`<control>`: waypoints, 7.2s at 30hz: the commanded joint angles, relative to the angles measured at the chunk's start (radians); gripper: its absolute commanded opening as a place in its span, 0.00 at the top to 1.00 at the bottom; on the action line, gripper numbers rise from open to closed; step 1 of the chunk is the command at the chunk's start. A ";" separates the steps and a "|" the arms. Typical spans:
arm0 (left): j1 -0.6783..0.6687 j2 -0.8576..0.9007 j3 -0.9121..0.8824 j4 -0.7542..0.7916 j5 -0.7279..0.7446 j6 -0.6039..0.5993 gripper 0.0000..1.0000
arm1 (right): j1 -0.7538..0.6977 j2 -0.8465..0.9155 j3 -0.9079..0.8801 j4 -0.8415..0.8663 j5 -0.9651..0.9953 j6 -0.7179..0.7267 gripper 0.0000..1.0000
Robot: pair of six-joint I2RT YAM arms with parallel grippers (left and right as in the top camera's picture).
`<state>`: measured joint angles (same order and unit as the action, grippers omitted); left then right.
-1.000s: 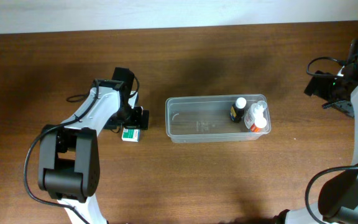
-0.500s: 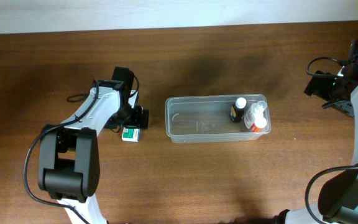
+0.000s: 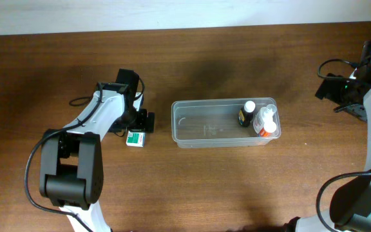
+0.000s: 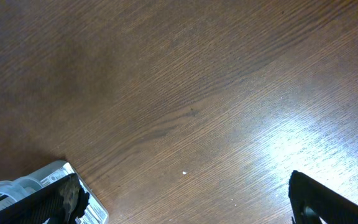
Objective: Pack container
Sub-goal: 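Lower the left gripper and grasp the medicine box, then carry the medicine box into the container and release it, then move the left gripper to the orange-capped jar, then lower the left gripper over the orange-capped jar and grasp it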
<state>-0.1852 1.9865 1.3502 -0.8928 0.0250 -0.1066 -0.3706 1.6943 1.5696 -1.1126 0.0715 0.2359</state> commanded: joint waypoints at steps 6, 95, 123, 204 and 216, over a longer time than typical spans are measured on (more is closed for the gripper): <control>-0.005 0.013 -0.016 0.011 -0.033 -0.013 0.02 | -0.004 0.003 -0.001 0.003 0.016 0.009 0.02; -0.043 0.010 0.640 -0.344 0.037 0.194 0.60 | -0.004 0.003 -0.001 0.003 0.016 0.009 0.02; -0.511 0.013 0.715 -0.418 0.170 0.678 0.50 | -0.004 0.003 -0.001 0.003 0.016 0.009 0.02; 0.315 0.149 0.491 -0.612 0.132 -0.256 0.01 | -0.004 0.003 -0.001 0.003 0.016 0.009 0.02; 0.352 0.149 0.341 -0.491 0.101 -0.256 0.01 | -0.004 0.003 -0.001 0.003 0.016 0.009 0.02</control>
<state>0.1551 2.1258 1.7103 -1.3972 0.1352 -0.3782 -0.3706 1.6947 1.5696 -1.1126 0.0715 0.2356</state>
